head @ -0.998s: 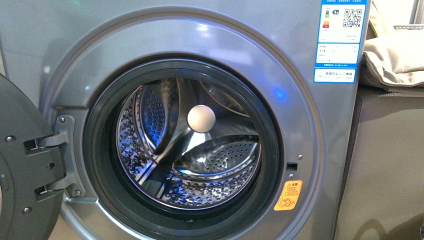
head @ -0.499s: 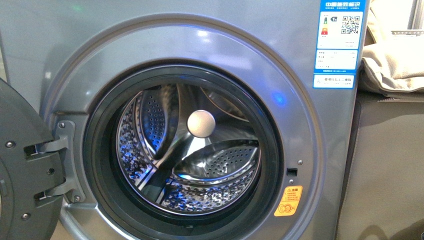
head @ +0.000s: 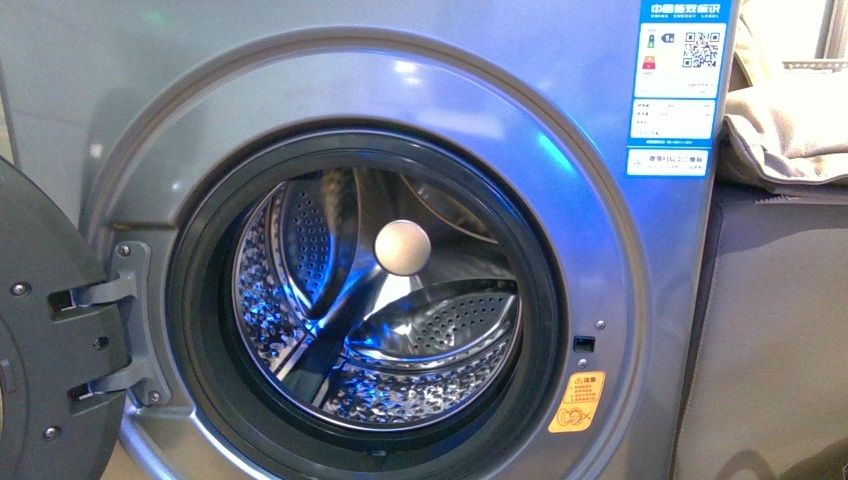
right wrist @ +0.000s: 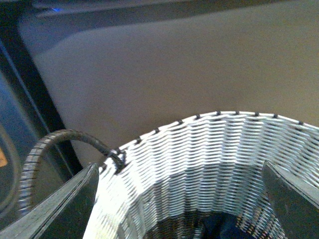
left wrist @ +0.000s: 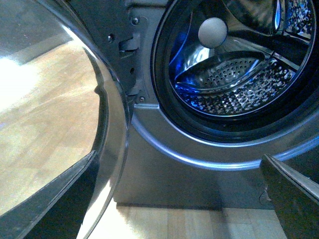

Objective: Put clothes into washing machine

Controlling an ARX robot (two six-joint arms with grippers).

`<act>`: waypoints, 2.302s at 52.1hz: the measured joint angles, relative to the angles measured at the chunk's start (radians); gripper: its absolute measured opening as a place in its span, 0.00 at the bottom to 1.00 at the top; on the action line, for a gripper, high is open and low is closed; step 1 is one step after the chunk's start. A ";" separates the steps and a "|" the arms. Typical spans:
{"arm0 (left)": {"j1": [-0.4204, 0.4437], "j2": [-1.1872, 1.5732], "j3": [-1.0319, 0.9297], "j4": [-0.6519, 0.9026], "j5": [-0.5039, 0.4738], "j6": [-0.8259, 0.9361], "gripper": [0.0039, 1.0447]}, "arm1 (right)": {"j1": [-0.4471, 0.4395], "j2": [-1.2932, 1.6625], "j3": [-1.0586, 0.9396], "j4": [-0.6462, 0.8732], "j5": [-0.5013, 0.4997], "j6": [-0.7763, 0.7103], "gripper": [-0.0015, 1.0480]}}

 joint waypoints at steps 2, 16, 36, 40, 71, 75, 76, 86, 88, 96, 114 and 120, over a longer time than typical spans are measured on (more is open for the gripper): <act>0.000 0.000 0.000 0.000 0.000 0.000 0.94 | -0.011 0.049 0.015 0.014 0.003 -0.001 0.93; 0.000 0.000 0.000 0.000 0.000 0.000 0.94 | -0.063 0.731 0.214 0.121 0.148 -0.069 0.93; 0.000 0.000 0.000 0.000 0.000 0.000 0.94 | 0.052 1.258 0.476 0.111 0.318 -0.056 0.93; 0.000 0.000 0.000 0.000 0.000 0.000 0.94 | 0.079 1.331 0.518 0.108 0.338 -0.042 0.93; 0.000 0.000 0.000 0.000 0.000 0.000 0.94 | 0.107 1.645 0.772 0.023 0.397 0.028 0.93; 0.000 0.000 0.000 0.000 0.000 0.000 0.94 | 0.107 1.670 0.798 0.016 0.404 0.030 0.93; 0.000 0.000 0.000 0.000 0.000 0.000 0.94 | 0.107 1.675 0.802 0.015 0.405 0.030 0.93; 0.000 0.000 0.000 0.000 0.000 0.000 0.94 | 0.108 1.752 0.864 0.007 0.420 0.042 0.93; 0.000 0.000 0.000 0.000 0.000 0.000 0.94 | 0.108 1.757 0.871 0.005 0.421 0.045 0.93; 0.000 0.000 0.000 0.000 0.000 0.000 0.94 | 0.117 1.773 0.898 -0.008 0.429 0.055 0.93; 0.000 0.000 0.000 0.000 0.000 0.000 0.94 | 0.130 1.837 0.973 -0.036 0.460 0.069 0.93; 0.000 0.000 0.000 0.000 0.000 0.000 0.94 | 0.127 1.852 0.986 -0.036 0.465 0.069 0.93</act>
